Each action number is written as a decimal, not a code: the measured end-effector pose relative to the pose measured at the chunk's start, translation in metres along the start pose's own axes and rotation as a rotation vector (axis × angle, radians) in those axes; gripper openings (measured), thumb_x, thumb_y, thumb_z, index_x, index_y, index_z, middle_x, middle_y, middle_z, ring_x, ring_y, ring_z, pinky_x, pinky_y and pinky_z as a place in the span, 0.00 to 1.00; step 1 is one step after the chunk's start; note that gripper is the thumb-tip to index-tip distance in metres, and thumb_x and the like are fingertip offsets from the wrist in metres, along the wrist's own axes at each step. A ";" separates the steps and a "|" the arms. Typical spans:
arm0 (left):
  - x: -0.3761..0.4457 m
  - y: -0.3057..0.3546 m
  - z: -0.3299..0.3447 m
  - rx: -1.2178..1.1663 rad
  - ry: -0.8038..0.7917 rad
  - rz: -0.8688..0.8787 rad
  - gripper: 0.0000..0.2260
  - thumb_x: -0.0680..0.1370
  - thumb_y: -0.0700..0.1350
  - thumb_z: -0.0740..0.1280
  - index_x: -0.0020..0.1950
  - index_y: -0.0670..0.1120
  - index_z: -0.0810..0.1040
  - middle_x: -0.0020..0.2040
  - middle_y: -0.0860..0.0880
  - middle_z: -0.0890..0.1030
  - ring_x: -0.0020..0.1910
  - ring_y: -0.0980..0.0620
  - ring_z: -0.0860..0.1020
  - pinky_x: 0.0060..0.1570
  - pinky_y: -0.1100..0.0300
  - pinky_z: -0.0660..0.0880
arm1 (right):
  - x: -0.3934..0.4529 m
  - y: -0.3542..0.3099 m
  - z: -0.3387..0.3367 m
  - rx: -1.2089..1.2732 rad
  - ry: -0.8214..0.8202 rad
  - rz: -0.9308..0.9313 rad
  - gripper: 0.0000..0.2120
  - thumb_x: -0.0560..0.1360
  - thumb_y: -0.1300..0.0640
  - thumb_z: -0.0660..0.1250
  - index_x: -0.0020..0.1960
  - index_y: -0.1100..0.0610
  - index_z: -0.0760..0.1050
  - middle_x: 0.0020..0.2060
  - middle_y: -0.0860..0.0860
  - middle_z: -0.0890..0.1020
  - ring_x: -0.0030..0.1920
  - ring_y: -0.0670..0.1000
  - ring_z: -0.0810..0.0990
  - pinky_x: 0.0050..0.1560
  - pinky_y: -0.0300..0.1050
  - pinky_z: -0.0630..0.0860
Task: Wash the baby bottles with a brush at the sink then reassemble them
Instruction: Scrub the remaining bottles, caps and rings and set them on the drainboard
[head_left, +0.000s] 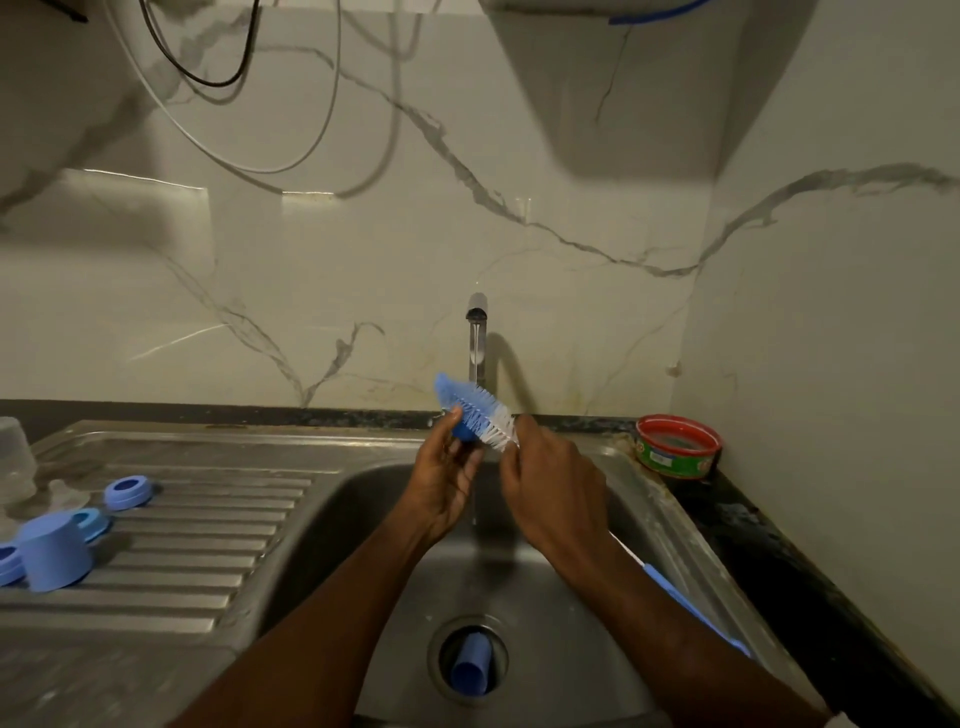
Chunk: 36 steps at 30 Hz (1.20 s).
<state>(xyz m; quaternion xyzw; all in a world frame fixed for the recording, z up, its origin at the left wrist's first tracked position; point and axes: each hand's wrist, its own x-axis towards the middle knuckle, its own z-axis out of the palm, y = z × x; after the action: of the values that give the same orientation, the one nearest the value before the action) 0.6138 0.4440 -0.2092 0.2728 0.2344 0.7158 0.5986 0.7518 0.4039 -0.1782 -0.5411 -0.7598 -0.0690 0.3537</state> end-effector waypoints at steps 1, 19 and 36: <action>-0.002 -0.002 0.001 -0.028 -0.022 -0.026 0.25 0.79 0.50 0.69 0.71 0.38 0.73 0.65 0.35 0.79 0.66 0.39 0.78 0.62 0.50 0.79 | 0.002 -0.001 -0.001 -0.004 -0.003 0.001 0.16 0.84 0.46 0.57 0.68 0.52 0.69 0.55 0.50 0.80 0.48 0.49 0.80 0.41 0.41 0.69; 0.003 -0.015 -0.002 -0.231 0.146 -0.155 0.21 0.84 0.50 0.62 0.69 0.35 0.73 0.61 0.33 0.81 0.62 0.38 0.81 0.57 0.48 0.80 | 0.012 0.008 0.004 -0.055 -0.112 0.099 0.17 0.84 0.51 0.61 0.71 0.53 0.67 0.59 0.52 0.79 0.52 0.51 0.80 0.49 0.45 0.76; 0.005 -0.018 0.009 -0.195 0.105 -0.096 0.16 0.82 0.42 0.65 0.66 0.35 0.76 0.62 0.34 0.81 0.62 0.41 0.81 0.55 0.51 0.80 | 0.017 0.008 0.004 -0.116 0.006 0.065 0.18 0.84 0.50 0.61 0.72 0.52 0.66 0.59 0.52 0.78 0.53 0.52 0.82 0.43 0.45 0.72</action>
<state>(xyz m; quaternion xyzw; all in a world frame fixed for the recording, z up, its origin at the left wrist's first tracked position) 0.6321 0.4517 -0.2136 0.1639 0.2072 0.7188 0.6430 0.7542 0.4216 -0.1729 -0.5850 -0.7355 -0.1028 0.3260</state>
